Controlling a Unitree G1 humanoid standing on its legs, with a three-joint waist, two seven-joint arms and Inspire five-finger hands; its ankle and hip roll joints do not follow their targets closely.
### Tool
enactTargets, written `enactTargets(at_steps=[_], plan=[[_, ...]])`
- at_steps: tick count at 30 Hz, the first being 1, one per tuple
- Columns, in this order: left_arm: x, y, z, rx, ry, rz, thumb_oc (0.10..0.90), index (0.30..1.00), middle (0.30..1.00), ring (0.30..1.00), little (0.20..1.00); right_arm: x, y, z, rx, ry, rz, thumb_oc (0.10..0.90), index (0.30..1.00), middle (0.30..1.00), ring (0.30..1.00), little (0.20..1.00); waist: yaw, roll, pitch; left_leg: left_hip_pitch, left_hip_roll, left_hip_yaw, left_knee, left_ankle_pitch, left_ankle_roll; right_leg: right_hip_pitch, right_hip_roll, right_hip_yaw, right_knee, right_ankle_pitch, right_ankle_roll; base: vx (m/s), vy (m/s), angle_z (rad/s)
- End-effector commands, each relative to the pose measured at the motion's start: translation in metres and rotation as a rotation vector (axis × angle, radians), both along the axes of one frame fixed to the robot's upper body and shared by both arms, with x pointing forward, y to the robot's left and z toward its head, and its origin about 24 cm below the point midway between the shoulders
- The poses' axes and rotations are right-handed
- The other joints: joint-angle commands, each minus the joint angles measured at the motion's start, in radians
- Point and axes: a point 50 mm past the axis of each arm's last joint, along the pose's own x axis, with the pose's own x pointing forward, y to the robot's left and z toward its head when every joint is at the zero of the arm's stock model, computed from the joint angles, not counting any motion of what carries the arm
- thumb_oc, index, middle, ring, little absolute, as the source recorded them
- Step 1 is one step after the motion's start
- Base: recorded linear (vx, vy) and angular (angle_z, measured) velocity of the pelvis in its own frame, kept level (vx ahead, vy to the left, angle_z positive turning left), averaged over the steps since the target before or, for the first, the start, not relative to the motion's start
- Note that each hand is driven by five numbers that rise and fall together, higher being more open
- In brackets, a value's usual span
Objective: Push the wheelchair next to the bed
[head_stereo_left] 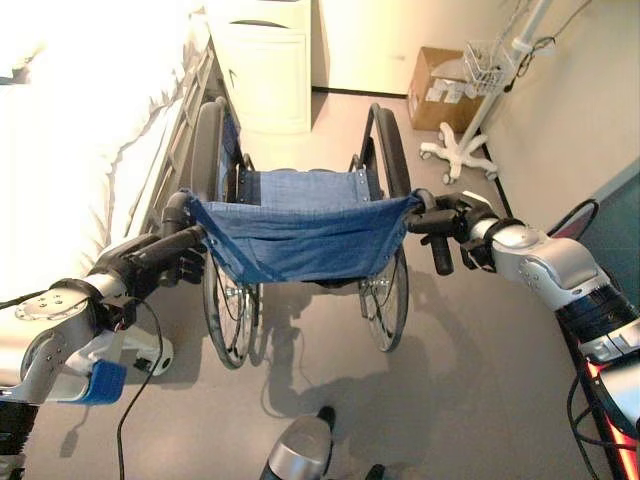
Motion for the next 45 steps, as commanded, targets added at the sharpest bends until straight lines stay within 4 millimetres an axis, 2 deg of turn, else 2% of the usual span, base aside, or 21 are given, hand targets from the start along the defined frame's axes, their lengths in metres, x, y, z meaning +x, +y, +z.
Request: enactTargets(at_steps=[1,2,4,7,10,11,14,15,19,21,23,26,29,31,34,36,38,39,40,42,45], plan=[[0.009,0.007,0.051,0.060,-0.217,-0.003,0.400,0.300,0.300,0.300,0.300,-0.010,0.014,0.073,-0.044,-0.318,0.166,0.400,0.300,0.300,0.300,0.300,-0.063,0.006,-0.061,-0.172,-0.077,-0.130,0.135,0.023,-0.079,0.073,0.011,0.014,-0.334,0.293,0.043,0.28,-0.341,0.74],[0.010,0.006,0.054,0.067,-0.234,-0.013,0.400,0.300,0.300,0.300,0.300,-0.011,0.016,0.083,-0.050,-0.338,0.163,0.400,0.300,0.300,0.300,0.300,-0.085,-0.003,-0.046,-0.123,-0.076,-0.159,0.123,-0.029,-0.079,-0.021,-0.044,0.053,-0.406,0.390,0.083,0.25,-0.273,0.54],[0.009,0.007,0.056,0.082,-0.242,-0.012,0.400,0.300,0.300,0.300,0.300,-0.013,0.020,0.091,-0.052,-0.347,0.164,0.400,0.300,0.300,0.300,0.300,-0.103,-0.001,-0.040,-0.073,-0.058,-0.197,0.114,-0.078,-0.078,-0.069,-0.068,0.066,-0.449,0.454,0.109,0.38,-0.343,0.39],[0.007,0.008,0.050,0.095,-0.243,-0.010,0.400,0.300,0.300,0.300,0.300,-0.017,0.021,0.100,-0.047,-0.337,0.161,0.400,0.300,0.300,0.300,0.300,-0.122,-0.022,-0.048,-0.024,-0.032,-0.230,0.140,-0.115,-0.073,-0.103,-0.056,0.090,-0.404,0.455,0.116,0.50,-0.335,0.69],[0.005,0.002,0.039,0.068,-0.218,-0.018,0.400,0.300,0.300,0.300,0.300,-0.016,0.014,0.100,-0.058,-0.308,0.163,0.400,0.300,0.300,0.300,0.300,-0.126,-0.032,-0.083,-0.020,-0.009,-0.262,0.208,-0.063,-0.096,-0.079,-0.026,0.079,-0.371,0.419,0.086,0.47,-0.260,0.60],[0.004,0.001,0.035,0.061,-0.206,-0.018,0.400,0.300,0.300,0.300,0.300,-0.015,0.013,0.100,-0.066,-0.298,0.165,0.400,0.300,0.300,0.300,0.300,-0.128,-0.033,-0.095,-0.016,0.010,-0.260,0.253,-0.009,-0.118,-0.071,-0.013,0.061,-0.360,0.397,0.065,0.35,-0.225,0.77],[-0.001,0.001,0.025,0.049,-0.189,0.002,0.400,0.300,0.300,0.300,0.300,-0.014,0.012,0.100,-0.093,-0.288,0.185,0.400,0.300,0.300,0.300,0.300,-0.125,-0.041,-0.096,-0.060,0.028,-0.228,0.459,0.117,-0.162,-0.030,-0.006,0.005,-0.358,0.362,0.017,0.23,-0.219,0.51],[-0.003,0.000,0.022,0.036,-0.191,0.020,0.400,0.300,0.300,0.300,0.300,-0.013,0.015,0.099,-0.107,-0.293,0.202,0.400,0.300,0.300,0.300,0.300,-0.122,-0.047,-0.086,-0.119,0.010,-0.198,0.608,0.137,-0.166,-0.010,-0.004,-0.011,-0.355,0.346,-0.006,0.14,-0.177,-0.29],[-0.007,0.004,0.018,0.016,-0.186,0.055,0.400,0.300,0.300,0.300,0.300,-0.014,0.024,0.095,-0.106,-0.298,0.233,0.400,0.300,0.300,0.300,0.300,-0.109,-0.037,-0.058,-0.253,-0.024,-0.148,0.773,0.121,-0.153,0.032,0.025,-0.023,-0.331,0.314,-0.040,0.22,-0.181,0.07],[-0.009,0.007,0.016,0.018,-0.178,0.068,0.400,0.300,0.300,0.300,0.300,-0.015,0.027,0.090,-0.111,-0.291,0.243,0.400,0.300,0.300,0.300,0.300,-0.093,-0.030,-0.049,-0.284,-0.028,-0.129,0.674,0.102,-0.140,0.072,0.047,-0.028,-0.336,0.304,-0.039,0.29,-0.121,0.10],[-0.013,0.014,0.018,0.023,-0.180,0.087,0.400,0.300,0.300,0.300,0.300,-0.014,0.033,0.087,-0.111,-0.287,0.247,0.400,0.300,0.300,0.300,0.300,-0.071,-0.021,-0.049,-0.268,-0.015,-0.090,0.459,0.098,-0.128,0.110,0.070,-0.033,-0.349,0.284,-0.034,0.39,-0.108,-0.10],[-0.013,0.014,0.017,0.030,-0.185,0.059,0.400,0.300,0.300,0.300,0.300,-0.007,0.034,0.079,-0.098,-0.286,0.209,0.400,0.300,0.300,0.300,0.300,-0.044,0.008,-0.050,-0.277,0.027,0.037,0.119,0.173,-0.175,0.211,0.130,-0.084,-0.375,0.217,-0.044,0.41,-0.083,0.04],[-0.008,0.004,0.015,0.048,-0.189,0.007,0.400,0.300,0.300,0.300,0.300,-0.004,0.027,0.070,-0.091,-0.275,0.154,0.400,0.300,0.300,0.300,0.300,-0.039,0.019,-0.041,-0.300,0.048,0.181,0.024,0.226,-0.188,0.277,0.164,-0.137,-0.385,0.182,-0.057,0.40,-0.115,0.16],[-0.003,-0.001,0.019,0.052,-0.197,-0.019,0.400,0.300,0.300,0.300,0.300,0.000,0.019,0.061,-0.084,-0.271,0.131,0.400,0.300,0.300,0.300,0.300,-0.039,0.013,-0.039,-0.293,0.048,0.233,0.042,0.189,-0.171,0.293,0.162,-0.162,-0.361,0.150,-0.063,0.34,-0.059,0.38],[0.000,0.004,0.026,0.055,-0.189,-0.003,0.400,0.300,0.300,0.300,0.300,0.005,0.017,0.053,-0.067,-0.264,0.144,0.400,0.300,0.300,0.300,0.300,-0.008,-0.010,-0.074,-0.268,0.013,0.185,0.046,0.078,-0.102,0.296,0.136,-0.180,-0.256,0.090,-0.038,0.35,0.007,0.16],[0.001,0.008,0.033,0.082,-0.183,-0.013,0.400,0.300,0.300,0.300,0.300,0.004,0.014,0.053,-0.057,-0.273,0.135,0.400,0.300,0.300,0.300,0.300,0.000,-0.028,-0.087,-0.230,-0.010,0.169,0.023,0.049,-0.053,0.251,0.091,-0.196,-0.027,0.211,0.052,0.33,0.061,-0.16],[0.002,0.011,0.037,0.093,-0.185,-0.019,0.400,0.300,0.300,0.300,0.300,0.003,0.013,0.058,-0.043,-0.291,0.136,0.400,0.300,0.300,0.300,0.300,-0.008,-0.018,-0.091,-0.198,-0.003,0.155,0.002,0.058,-0.030,0.161,0.080,-0.171,0.179,0.338,0.120,0.22,0.029,0.35],[0.003,0.011,0.038,0.092,-0.183,-0.019,0.400,0.300,0.300,0.300,0.300,0.002,0.014,0.059,-0.040,-0.295,0.140,0.400,0.300,0.300,0.300,0.300,-0.011,-0.017,-0.092,-0.195,-0.004,0.148,0.002,0.058,-0.029,0.147,0.081,-0.159,0.196,0.361,0.132,0.16,-0.030,0.61],[0.005,0.010,0.039,0.090,-0.180,-0.022,0.400,0.300,0.300,0.300,0.300,0.002,0.015,0.060,-0.037,-0.297,0.143,0.400,0.300,0.300,0.300,0.300,-0.017,-0.015,-0.090,-0.192,-0.005,0.137,0.007,0.058,-0.031,0.132,0.077,-0.135,0.202,0.373,0.135,0.17,-0.048,0.45],[0.010,0.005,0.043,0.090,-0.167,-0.041,0.400,0.300,0.300,0.300,0.300,0.001,0.016,0.062,-0.043,-0.294,0.144,0.400,0.300,0.300,0.300,0.300,-0.035,0.000,-0.087,-0.187,-0.004,0.099,0.023,0.062,-0.043,0.120,0.027,-0.124,0.127,0.309,0.094,0.19,-0.153,0.15],[0.014,-0.003,0.062,0.090,-0.209,-0.060,0.400,0.300,0.300,0.300,0.300,-0.004,0.005,0.072,-0.070,-0.322,0.122,0.400,0.300,0.300,0.300,0.300,-0.066,0.033,-0.060,-0.153,0.015,0.017,0.002,0.079,-0.082,0.091,-0.024,-0.100,-0.119,0.255,0.053,0.05,-0.238,-0.03]])
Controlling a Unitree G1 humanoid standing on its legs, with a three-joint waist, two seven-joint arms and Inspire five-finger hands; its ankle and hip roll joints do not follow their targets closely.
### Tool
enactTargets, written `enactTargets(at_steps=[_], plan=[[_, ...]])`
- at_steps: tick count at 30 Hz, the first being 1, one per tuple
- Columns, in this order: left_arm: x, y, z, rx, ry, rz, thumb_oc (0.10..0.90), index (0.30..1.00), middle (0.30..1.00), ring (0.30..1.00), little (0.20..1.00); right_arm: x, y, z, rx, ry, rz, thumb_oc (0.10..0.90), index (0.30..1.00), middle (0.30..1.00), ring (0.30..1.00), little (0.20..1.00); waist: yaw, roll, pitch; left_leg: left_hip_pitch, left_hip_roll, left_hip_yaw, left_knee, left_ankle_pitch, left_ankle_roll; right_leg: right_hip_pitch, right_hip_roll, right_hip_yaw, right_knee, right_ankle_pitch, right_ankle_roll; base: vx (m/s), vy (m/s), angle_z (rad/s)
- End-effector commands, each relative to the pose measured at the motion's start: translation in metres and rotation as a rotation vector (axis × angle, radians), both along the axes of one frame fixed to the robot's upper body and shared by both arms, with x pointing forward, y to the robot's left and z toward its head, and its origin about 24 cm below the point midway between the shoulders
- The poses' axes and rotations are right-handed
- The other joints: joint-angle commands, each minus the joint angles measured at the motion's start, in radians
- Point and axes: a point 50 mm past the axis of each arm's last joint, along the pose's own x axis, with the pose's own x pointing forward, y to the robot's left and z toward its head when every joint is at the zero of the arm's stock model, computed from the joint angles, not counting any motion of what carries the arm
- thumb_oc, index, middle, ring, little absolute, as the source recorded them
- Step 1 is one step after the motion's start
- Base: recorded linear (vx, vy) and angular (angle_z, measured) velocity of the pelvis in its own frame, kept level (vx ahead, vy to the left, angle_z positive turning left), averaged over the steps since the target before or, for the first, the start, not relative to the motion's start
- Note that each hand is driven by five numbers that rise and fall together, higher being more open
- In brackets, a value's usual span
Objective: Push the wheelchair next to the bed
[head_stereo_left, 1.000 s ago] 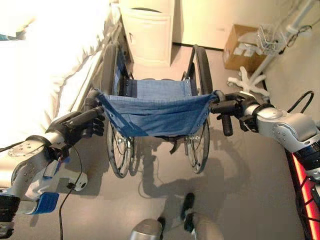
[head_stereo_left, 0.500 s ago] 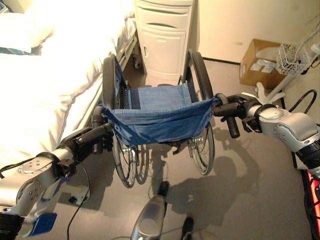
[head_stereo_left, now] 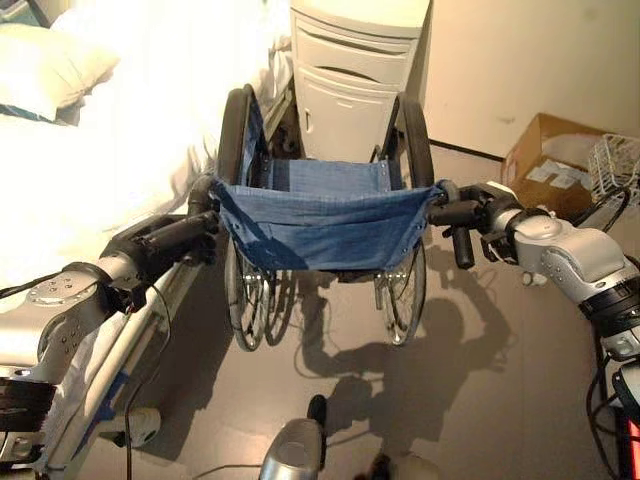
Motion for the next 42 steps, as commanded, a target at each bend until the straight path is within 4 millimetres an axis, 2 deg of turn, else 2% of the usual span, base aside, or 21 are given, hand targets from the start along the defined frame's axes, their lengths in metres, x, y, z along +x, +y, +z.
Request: enactTargets(at_steps=[1,3,5,6,8,12,16,22,23,24,25,35,37,42], plan=[[0.002,-0.001,0.073,0.093,-0.239,-0.017,0.400,0.300,0.300,0.300,0.300,-0.001,0.019,0.066,0.001,-0.339,0.163,0.400,0.300,0.300,0.300,0.300,0.023,-0.015,-0.073,-0.156,-0.059,0.017,0.075,0.015,-0.042,0.021,-0.003,0.007,-0.361,0.302,0.010,-0.05,-0.310,0.19],[0.009,-0.002,0.085,0.102,-0.271,-0.011,0.400,0.300,0.300,0.300,0.300,-0.001,0.021,0.074,0.021,-0.374,0.159,0.400,0.300,0.300,0.300,0.300,-0.002,-0.017,-0.044,-0.119,-0.028,-0.016,0.059,-0.004,-0.055,-0.036,-0.047,0.018,-0.422,0.377,0.030,-0.04,-0.327,0.71],[0.011,-0.004,0.086,0.107,-0.264,-0.008,0.400,0.300,0.300,0.300,0.300,-0.003,0.025,0.078,0.024,-0.370,0.169,0.400,0.300,0.300,0.300,0.300,-0.005,-0.025,-0.040,-0.101,-0.016,-0.015,0.055,-0.012,-0.061,-0.035,-0.051,0.009,-0.432,0.383,0.038,0.08,-0.222,0.90],[0.009,-0.005,0.081,0.108,-0.253,-0.016,0.400,0.300,0.300,0.300,0.300,-0.006,0.020,0.083,0.016,-0.358,0.168,0.400,0.300,0.300,0.300,0.300,-0.001,-0.042,-0.053,-0.089,-0.015,-0.027,0.052,-0.020,-0.066,-0.013,-0.042,0.008,-0.481,0.381,0.047,0.11,-0.171,0.84],[0.005,-0.006,0.079,0.104,-0.248,-0.017,0.400,0.300,0.300,0.300,0.300,-0.008,0.017,0.083,0.011,-0.351,0.166,0.400,0.300,0.300,0.300,0.300,0.001,-0.048,-0.064,-0.085,-0.013,-0.030,0.048,-0.018,-0.071,0.000,-0.037,0.007,-0.504,0.382,0.049,0.09,-0.105,0.59],[-0.004,0.002,0.062,0.091,-0.236,0.026,0.400,0.300,0.300,0.300,0.300,-0.008,0.019,0.087,0.008,-0.341,0.180,0.400,0.300,0.300,0.300,0.300,0.006,-0.071,-0.100,-0.073,0.012,-0.012,0.018,-0.007,-0.098,0.056,-0.020,-0.014,-0.581,0.377,0.037,0.06,-0.090,0.34],[-0.006,-0.001,0.052,0.082,-0.222,0.020,0.400,0.300,0.300,0.300,0.300,-0.009,0.025,0.086,0.004,-0.326,0.184,0.400,0.300,0.300,0.300,0.300,0.007,-0.070,-0.111,-0.061,0.023,-0.006,0.000,0.001,-0.111,0.076,-0.014,-0.024,-0.597,0.371,0.030,0.02,-0.016,-0.01],[-0.008,0.000,0.044,0.063,-0.212,0.034,0.400,0.300,0.300,0.300,0.300,-0.010,0.024,0.077,-0.006,-0.287,0.176,0.400,0.300,0.300,0.300,0.300,0.002,-0.061,-0.128,-0.040,0.030,0.000,-0.017,0.007,-0.119,0.101,-0.012,-0.029,-0.613,0.362,0.022,0.01,0.008,-0.01],[-0.008,0.000,0.045,0.062,-0.213,0.038,0.486,0.429,0.429,0.429,0.429,-0.009,0.023,0.077,-0.009,-0.284,0.174,0.400,0.300,0.300,0.300,0.300,0.002,-0.060,-0.129,-0.038,0.031,0.002,-0.018,0.007,-0.120,0.103,-0.012,-0.030,-0.614,0.362,0.022,0.00,0.000,0.00],[-0.008,0.002,0.045,0.060,-0.215,0.049,0.599,0.599,0.599,0.599,0.599,-0.009,0.023,0.076,-0.015,-0.283,0.170,0.582,0.573,0.573,0.573,0.573,0.001,-0.059,-0.131,-0.031,0.033,0.005,-0.024,0.008,-0.122,0.107,-0.011,-0.030,-0.617,0.362,0.021,0.00,0.000,0.00],[-0.008,0.003,0.046,0.060,-0.216,0.058,0.800,0.900,0.900,0.900,0.900,-0.009,0.022,0.076,-0.018,-0.286,0.164,0.800,0.900,0.900,0.900,0.900,-0.001,-0.058,-0.134,-0.027,0.034,0.008,-0.028,0.009,-0.123,0.109,-0.010,-0.031,-0.619,0.361,0.021,0.00,0.000,0.00],[-0.009,0.018,0.060,0.117,-0.292,0.146,0.800,0.900,0.900,0.900,0.900,-0.011,0.012,0.082,-0.044,-0.310,0.092,0.800,0.900,0.900,0.900,0.900,-0.013,-0.055,-0.152,-0.003,0.038,0.018,-0.048,0.009,-0.127,0.127,-0.003,-0.026,-0.628,0.352,0.016,0.00,0.000,0.00],[-0.013,0.025,0.071,0.160,-0.334,0.184,0.800,0.900,0.900,0.900,0.900,-0.012,0.002,0.086,-0.065,-0.336,0.047,0.800,0.900,0.900,0.900,0.900,-0.014,-0.054,-0.155,0.001,0.040,0.019,-0.047,0.007,-0.128,0.134,-0.002,-0.029,-0.628,0.348,0.014,0.04,-0.003,0.02],[-0.025,0.042,0.083,0.197,-0.357,0.254,0.800,0.900,0.900,0.900,0.900,-0.019,-0.022,0.098,-0.153,-0.393,-0.054,0.800,0.900,0.900,0.900,0.900,-0.024,-0.049,-0.178,0.031,0.038,0.021,-0.081,0.014,-0.131,0.149,0.004,-0.026,-0.645,0.354,0.017,0.06,0.026,0.02]])
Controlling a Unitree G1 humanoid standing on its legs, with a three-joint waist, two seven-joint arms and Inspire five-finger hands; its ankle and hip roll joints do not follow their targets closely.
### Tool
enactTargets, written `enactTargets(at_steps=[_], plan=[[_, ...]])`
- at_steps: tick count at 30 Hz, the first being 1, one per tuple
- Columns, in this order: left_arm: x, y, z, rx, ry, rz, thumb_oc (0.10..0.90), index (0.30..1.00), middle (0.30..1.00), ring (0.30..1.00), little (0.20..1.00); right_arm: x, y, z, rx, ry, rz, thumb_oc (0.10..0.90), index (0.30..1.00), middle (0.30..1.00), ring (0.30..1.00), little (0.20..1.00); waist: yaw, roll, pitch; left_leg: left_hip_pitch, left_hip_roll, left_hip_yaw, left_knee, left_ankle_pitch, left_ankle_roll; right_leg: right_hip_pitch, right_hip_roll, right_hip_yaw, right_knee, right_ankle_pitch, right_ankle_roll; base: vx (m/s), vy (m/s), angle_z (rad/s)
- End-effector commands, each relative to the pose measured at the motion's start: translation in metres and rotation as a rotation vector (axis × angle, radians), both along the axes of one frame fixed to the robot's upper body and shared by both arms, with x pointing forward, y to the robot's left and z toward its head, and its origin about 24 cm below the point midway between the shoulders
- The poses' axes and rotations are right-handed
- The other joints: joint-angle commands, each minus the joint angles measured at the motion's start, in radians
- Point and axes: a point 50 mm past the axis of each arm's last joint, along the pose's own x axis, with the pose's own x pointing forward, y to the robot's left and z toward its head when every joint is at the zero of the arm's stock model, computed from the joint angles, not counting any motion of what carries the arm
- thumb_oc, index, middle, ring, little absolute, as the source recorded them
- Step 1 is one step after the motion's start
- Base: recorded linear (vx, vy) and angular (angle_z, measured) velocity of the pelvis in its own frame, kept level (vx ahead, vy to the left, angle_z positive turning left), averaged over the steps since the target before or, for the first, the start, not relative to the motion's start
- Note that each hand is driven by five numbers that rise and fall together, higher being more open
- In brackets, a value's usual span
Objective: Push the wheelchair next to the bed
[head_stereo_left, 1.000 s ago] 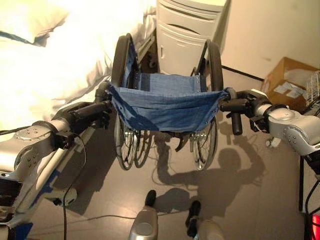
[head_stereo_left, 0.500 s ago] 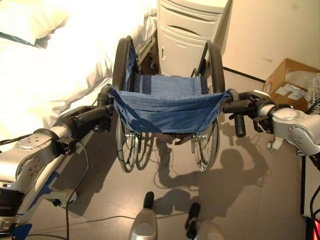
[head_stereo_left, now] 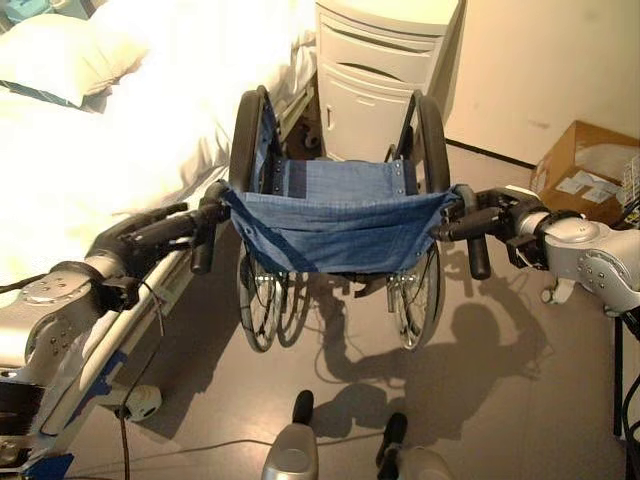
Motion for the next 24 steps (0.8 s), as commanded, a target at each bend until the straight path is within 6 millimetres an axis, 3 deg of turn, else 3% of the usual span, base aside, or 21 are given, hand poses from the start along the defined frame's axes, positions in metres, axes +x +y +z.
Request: enactTargets(at_steps=[1,7,14,24], plan=[[-0.020,0.025,0.060,0.202,-0.205,0.096,0.800,0.900,0.900,0.900,0.900,-0.003,-0.006,0.084,-0.173,-0.435,-0.038,0.800,0.900,0.900,0.900,0.900,0.067,-0.054,-0.174,0.071,-0.050,0.089,-0.017,-0.025,0.013,0.116,0.014,0.001,-0.107,0.030,0.036,0.06,0.050,0.06],[-0.038,0.042,0.064,0.219,-0.195,0.181,0.800,0.900,0.900,0.900,0.900,-0.024,-0.045,0.107,-0.258,-0.509,-0.157,0.800,0.900,0.900,0.900,0.900,0.039,-0.048,-0.197,0.092,-0.052,0.100,-0.034,-0.031,0.013,0.122,0.020,0.012,-0.112,0.023,0.035,0.04,0.032,0.03],[-0.056,0.057,0.061,0.202,-0.210,0.266,0.800,0.900,0.900,0.900,0.900,-0.049,-0.076,0.119,-0.187,-0.582,-0.254,0.800,0.900,0.900,0.900,0.900,0.007,-0.044,-0.205,0.111,-0.052,0.113,-0.046,-0.042,0.017,0.126,0.025,0.023,-0.110,0.013,0.033,0.00,0.004,0.03],[-0.073,0.073,0.050,0.179,-0.203,0.322,0.800,0.900,0.900,0.900,0.900,-0.076,-0.113,0.096,0.012,-0.615,-0.389,0.800,0.900,0.900,0.900,0.900,-0.025,-0.036,-0.211,0.124,-0.048,0.132,-0.061,-0.046,0.016,0.121,0.029,0.037,-0.106,0.004,0.032,-0.01,-0.003,0.06]])
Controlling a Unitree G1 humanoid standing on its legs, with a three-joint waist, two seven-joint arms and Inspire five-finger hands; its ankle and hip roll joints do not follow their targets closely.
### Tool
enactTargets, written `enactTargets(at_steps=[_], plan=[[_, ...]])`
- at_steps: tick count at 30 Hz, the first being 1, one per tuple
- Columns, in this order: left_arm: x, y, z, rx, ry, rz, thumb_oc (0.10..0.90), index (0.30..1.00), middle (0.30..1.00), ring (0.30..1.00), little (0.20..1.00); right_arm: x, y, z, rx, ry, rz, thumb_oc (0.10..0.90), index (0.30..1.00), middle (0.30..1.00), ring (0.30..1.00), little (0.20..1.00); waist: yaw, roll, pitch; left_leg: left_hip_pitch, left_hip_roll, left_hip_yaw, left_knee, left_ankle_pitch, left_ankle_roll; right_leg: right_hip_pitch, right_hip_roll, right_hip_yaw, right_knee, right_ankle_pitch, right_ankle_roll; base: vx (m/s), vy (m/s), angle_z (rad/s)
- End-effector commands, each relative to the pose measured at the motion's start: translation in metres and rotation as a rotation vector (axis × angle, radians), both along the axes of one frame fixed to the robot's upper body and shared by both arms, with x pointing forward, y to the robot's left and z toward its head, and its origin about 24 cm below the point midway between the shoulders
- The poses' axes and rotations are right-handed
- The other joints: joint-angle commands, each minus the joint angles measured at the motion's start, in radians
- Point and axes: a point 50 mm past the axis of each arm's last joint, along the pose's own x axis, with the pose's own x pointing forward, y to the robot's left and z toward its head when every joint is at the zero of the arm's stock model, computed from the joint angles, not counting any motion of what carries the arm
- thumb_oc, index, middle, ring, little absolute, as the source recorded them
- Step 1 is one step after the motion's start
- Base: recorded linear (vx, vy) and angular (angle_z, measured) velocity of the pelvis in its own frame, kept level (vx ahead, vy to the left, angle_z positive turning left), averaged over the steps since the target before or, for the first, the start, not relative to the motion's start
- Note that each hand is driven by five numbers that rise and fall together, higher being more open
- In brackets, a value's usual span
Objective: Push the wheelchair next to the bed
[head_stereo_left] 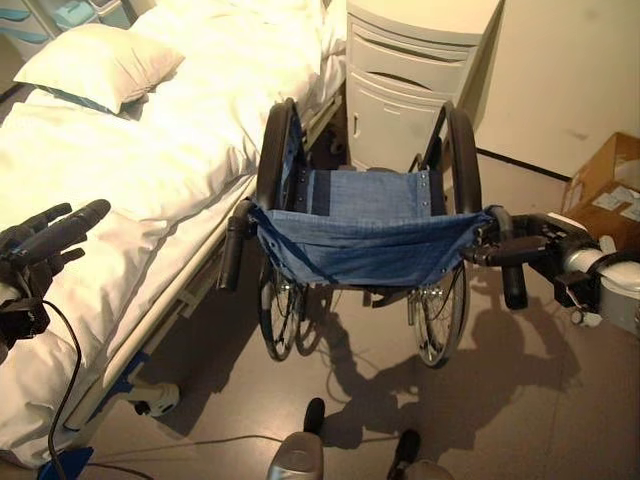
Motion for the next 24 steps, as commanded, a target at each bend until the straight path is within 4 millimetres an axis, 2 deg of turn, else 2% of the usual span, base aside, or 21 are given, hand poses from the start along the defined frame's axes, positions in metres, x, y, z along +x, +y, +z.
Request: enactTargets(at_steps=[1,14,17,24], plan=[[-0.013,0.015,0.049,0.174,-0.150,0.054,0.800,0.900,0.900,0.900,0.900,-0.017,-0.066,0.114,-0.130,-0.553,-0.360,0.800,0.900,0.900,0.900,0.900,-0.051,-0.055,-0.180,0.073,-0.022,0.089,-0.001,-0.064,-0.002,0.045,0.040,0.011,0.000,-0.005,-0.001,0.00,0.000,0.00],[-0.026,0.030,0.044,0.145,-0.151,0.103,0.800,0.900,0.900,0.900,0.900,-0.048,-0.110,0.090,0.083,-0.594,-0.617,0.800,0.900,0.900,0.900,0.900,-0.084,-0.043,-0.180,0.083,-0.016,0.111,-0.018,-0.064,-0.011,0.037,0.046,0.027,-0.006,-0.007,0.000,0.00,-0.003,-0.04],[-0.028,0.032,0.045,0.143,-0.151,0.110,0.800,0.900,0.900,0.900,0.900,-0.054,-0.120,0.085,0.058,-0.573,-0.689,0.800,0.900,0.900,0.900,0.900,-0.087,-0.041,-0.180,0.084,-0.016,0.111,-0.019,-0.064,-0.011,0.037,0.048,0.032,-0.007,-0.007,-0.001,0.00,0.000,0.00],[-0.030,0.037,0.049,0.142,-0.151,0.112,0.800,0.900,0.900,0.900,0.900,-0.067,-0.138,0.094,0.070,-0.605,-0.781,0.800,0.900,0.900,0.900,0.900,-0.091,-0.042,-0.179,0.083,-0.014,0.111,-0.014,-0.066,-0.012,0.035,0.050,0.034,-0.004,-0.010,-0.002,0.01,-0.010,-0.09]])
